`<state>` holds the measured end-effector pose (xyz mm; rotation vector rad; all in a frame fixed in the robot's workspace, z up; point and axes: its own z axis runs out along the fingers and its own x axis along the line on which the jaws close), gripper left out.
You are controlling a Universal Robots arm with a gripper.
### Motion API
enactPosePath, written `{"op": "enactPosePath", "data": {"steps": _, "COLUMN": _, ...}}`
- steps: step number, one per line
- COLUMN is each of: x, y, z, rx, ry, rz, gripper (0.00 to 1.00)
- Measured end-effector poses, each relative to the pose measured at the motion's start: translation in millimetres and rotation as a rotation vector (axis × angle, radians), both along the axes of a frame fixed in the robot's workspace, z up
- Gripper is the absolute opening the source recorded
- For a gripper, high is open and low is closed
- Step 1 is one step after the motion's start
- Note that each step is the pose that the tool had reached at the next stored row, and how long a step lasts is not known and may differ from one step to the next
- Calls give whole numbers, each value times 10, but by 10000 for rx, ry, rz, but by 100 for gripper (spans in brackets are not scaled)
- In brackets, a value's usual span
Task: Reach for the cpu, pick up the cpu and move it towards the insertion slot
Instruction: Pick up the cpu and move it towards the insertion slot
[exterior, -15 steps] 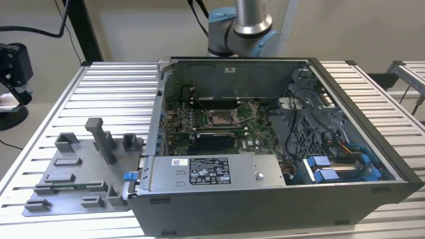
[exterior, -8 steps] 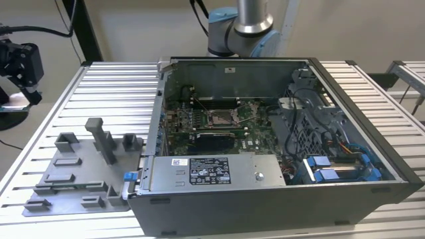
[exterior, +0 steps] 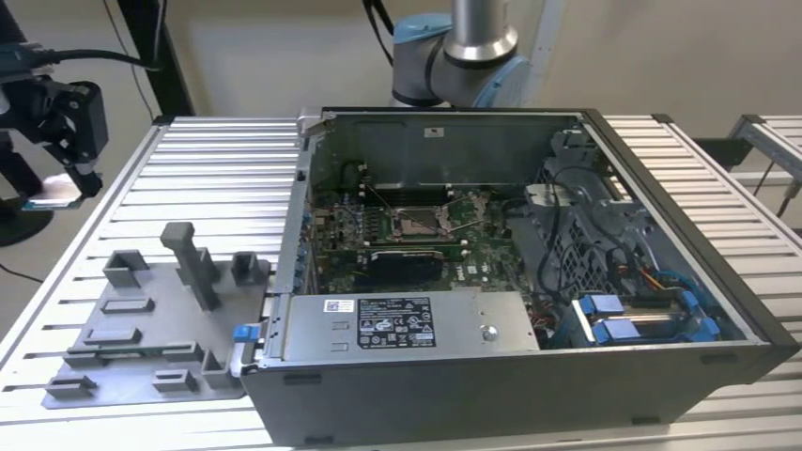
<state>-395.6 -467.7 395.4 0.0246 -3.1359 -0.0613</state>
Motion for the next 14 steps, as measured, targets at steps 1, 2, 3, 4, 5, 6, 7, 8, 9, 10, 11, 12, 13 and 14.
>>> {"op": "enactPosePath", "data": {"steps": 1, "x": 25, "y": 0, "z": 0, "rx": 0, "ry": 0, "rz": 0, "gripper": 0}}
{"op": "enactPosePath", "data": {"steps": 2, "x": 50, "y": 0, "z": 0, "rx": 0, "ry": 0, "rz": 0, "gripper": 0}}
{"op": "enactPosePath", "data": {"steps": 3, "x": 75, "y": 0, "z": 0, "rx": 0, "ry": 0, "rz": 1, "gripper": 0}}
{"op": "enactPosePath", "data": {"steps": 4, "x": 99, "y": 0, "z": 0, "rx": 0, "ry": 0, "rz": 1, "gripper": 0}}
{"op": "enactPosePath", "data": {"steps": 5, "x": 125, "y": 0, "z": 0, "rx": 0, "ry": 1, "rz": 0, "gripper": 0}}
{"op": "enactPosePath", "data": {"steps": 6, "x": 151, "y": 0, "z": 0, "rx": 0, "ry": 0, "rz": 0, "gripper": 0}}
{"op": "enactPosePath", "data": {"steps": 7, "x": 176, "y": 0, "z": 0, "rx": 0, "ry": 1, "rz": 0, "gripper": 0}}
{"op": "enactPosePath", "data": {"steps": 8, "x": 200, "y": 0, "z": 0, "rx": 0, "ry": 0, "rz": 0, "gripper": 0}}
{"op": "enactPosePath", "data": {"steps": 9, "x": 224, "y": 0, "z": 0, "rx": 0, "ry": 0, "rz": 1, "gripper": 0}}
{"op": "enactPosePath", "data": {"steps": 10, "x": 246, "y": 0, "z": 0, "rx": 0, "ry": -1, "rz": 0, "gripper": 0}}
{"op": "enactPosePath", "data": {"steps": 11, "x": 267, "y": 0, "z": 0, "rx": 0, "ry": 0, "rz": 0, "gripper": 0}}
{"op": "enactPosePath", "data": {"steps": 12, "x": 286, "y": 0, "z": 0, "rx": 0, "ry": 0, "rz": 0, "gripper": 0}}
{"op": "enactPosePath", "data": {"steps": 13, "x": 306, "y": 0, "z": 0, "rx": 0, "ry": 0, "rz": 0, "gripper": 0}}
{"op": "enactPosePath", "data": {"steps": 14, "x": 326, "y": 0, "z": 0, "rx": 0, "ry": 0, "rz": 0, "gripper": 0}}
